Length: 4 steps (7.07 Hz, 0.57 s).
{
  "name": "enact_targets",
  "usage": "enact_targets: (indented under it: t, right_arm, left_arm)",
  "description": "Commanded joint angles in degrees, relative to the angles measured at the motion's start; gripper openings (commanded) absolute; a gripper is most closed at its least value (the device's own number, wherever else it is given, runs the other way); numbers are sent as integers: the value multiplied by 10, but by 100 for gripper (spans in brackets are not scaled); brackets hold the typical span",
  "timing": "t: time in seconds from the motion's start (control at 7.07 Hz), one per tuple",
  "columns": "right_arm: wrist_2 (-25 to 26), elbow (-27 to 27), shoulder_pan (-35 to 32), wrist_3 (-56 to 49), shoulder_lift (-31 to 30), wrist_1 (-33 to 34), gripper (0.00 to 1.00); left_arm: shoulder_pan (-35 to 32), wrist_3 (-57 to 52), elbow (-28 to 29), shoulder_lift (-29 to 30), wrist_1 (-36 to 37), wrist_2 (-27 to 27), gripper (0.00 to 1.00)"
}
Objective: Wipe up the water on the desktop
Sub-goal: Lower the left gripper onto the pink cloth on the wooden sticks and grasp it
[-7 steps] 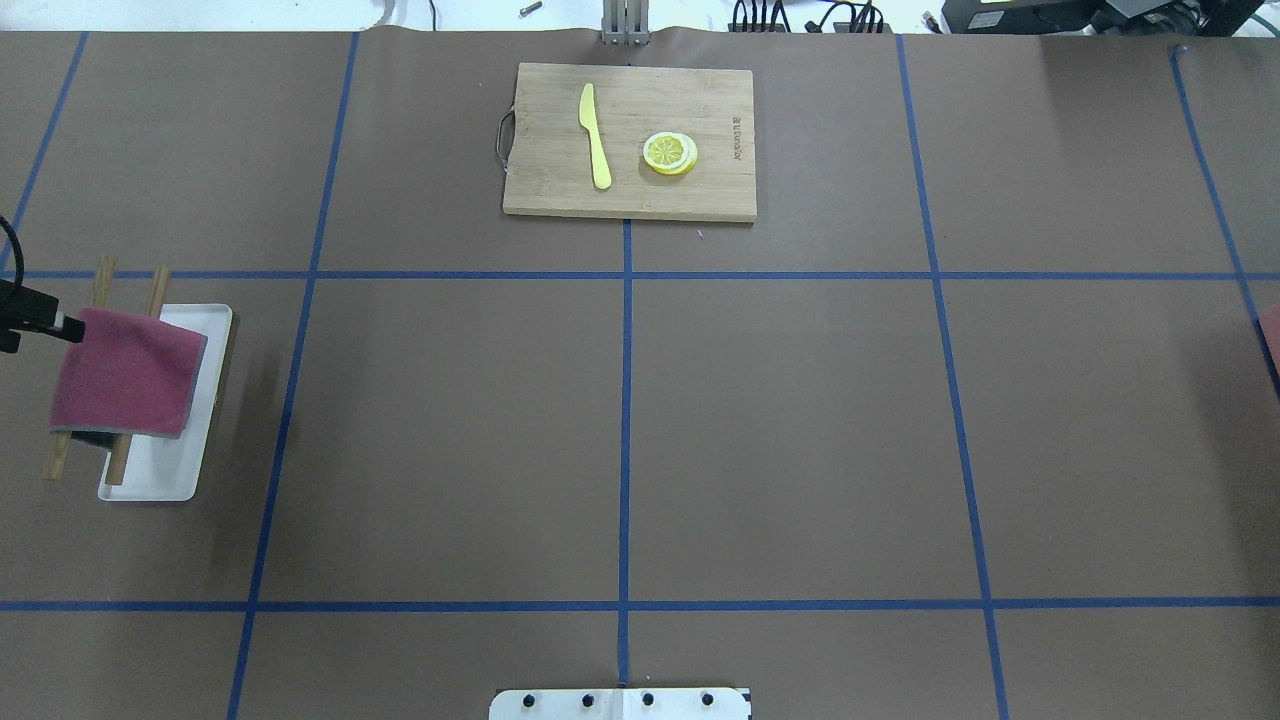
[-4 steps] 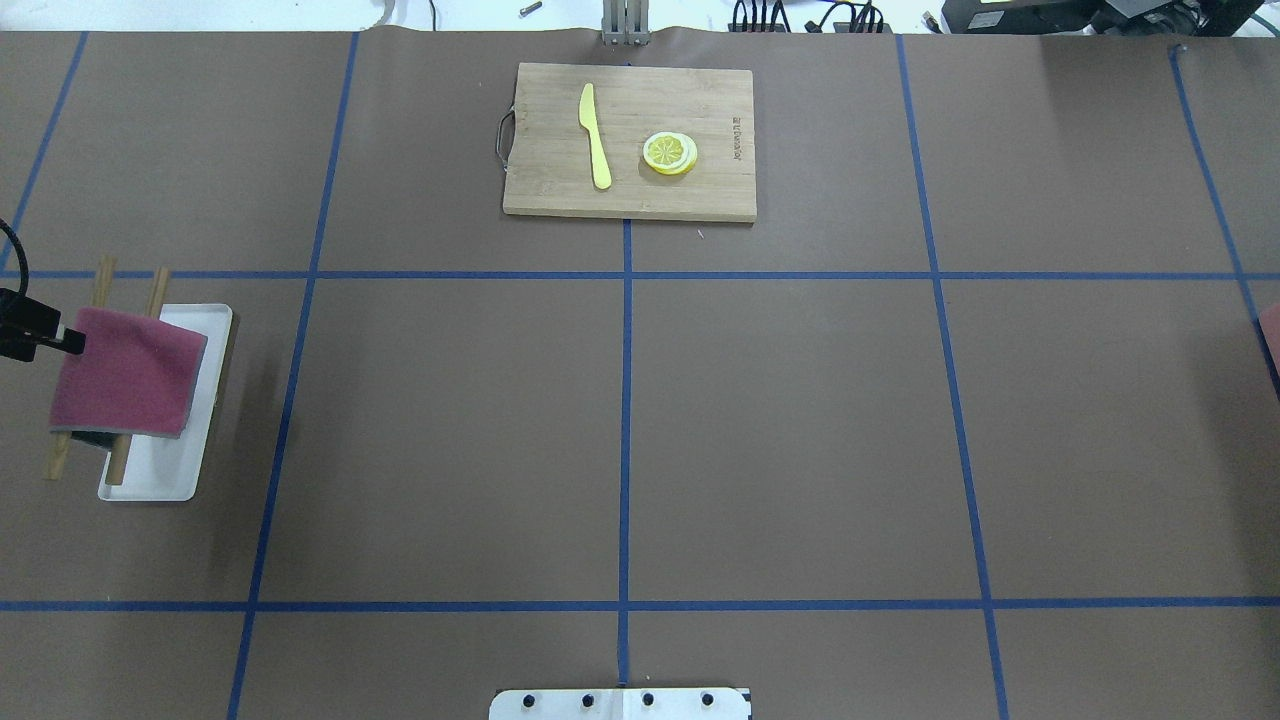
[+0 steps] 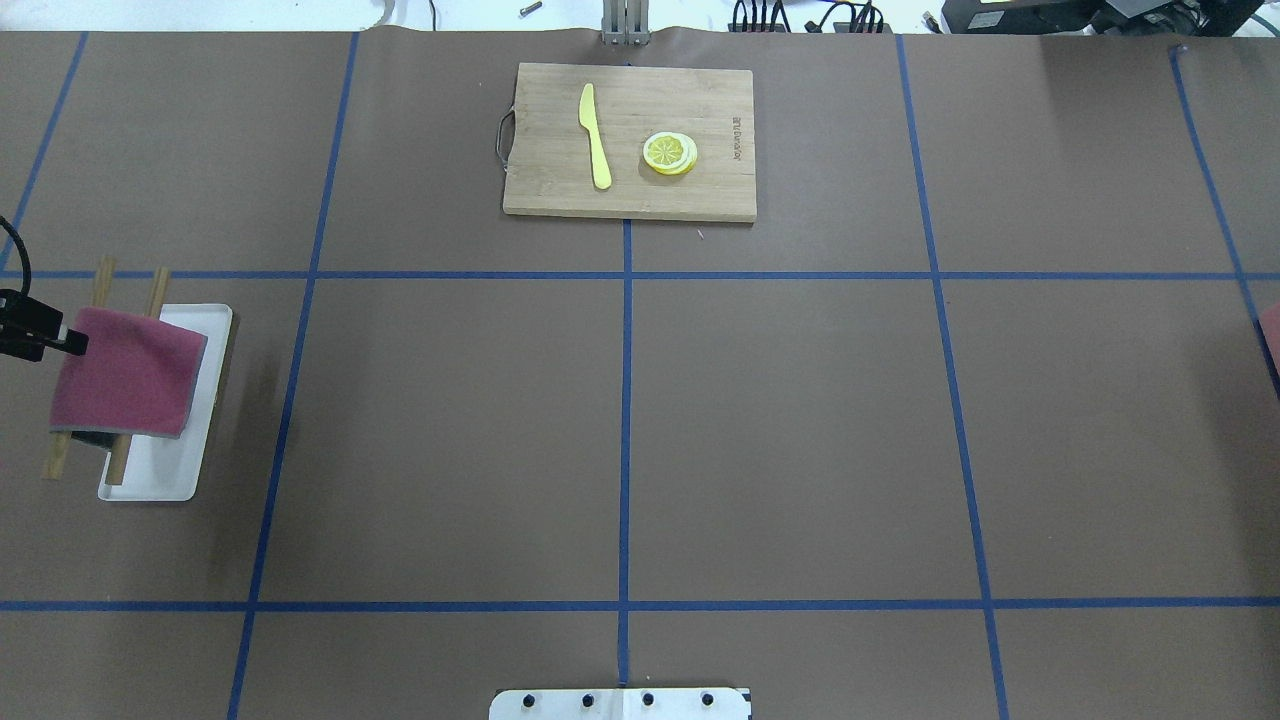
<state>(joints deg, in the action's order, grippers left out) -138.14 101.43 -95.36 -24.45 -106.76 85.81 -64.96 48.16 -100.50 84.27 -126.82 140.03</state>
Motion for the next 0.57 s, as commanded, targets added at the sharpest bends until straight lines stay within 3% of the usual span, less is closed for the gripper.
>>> enact_targets:
  t: [0.0, 0.42]
  right_arm:
    - [1, -1, 0, -1, -2, 1, 100]
    - [2, -4, 0, -1, -2, 0, 100]
  left_arm:
    - [0, 0, 0, 2, 0, -1, 63]
    - [4, 0, 0, 3, 0, 0, 59]
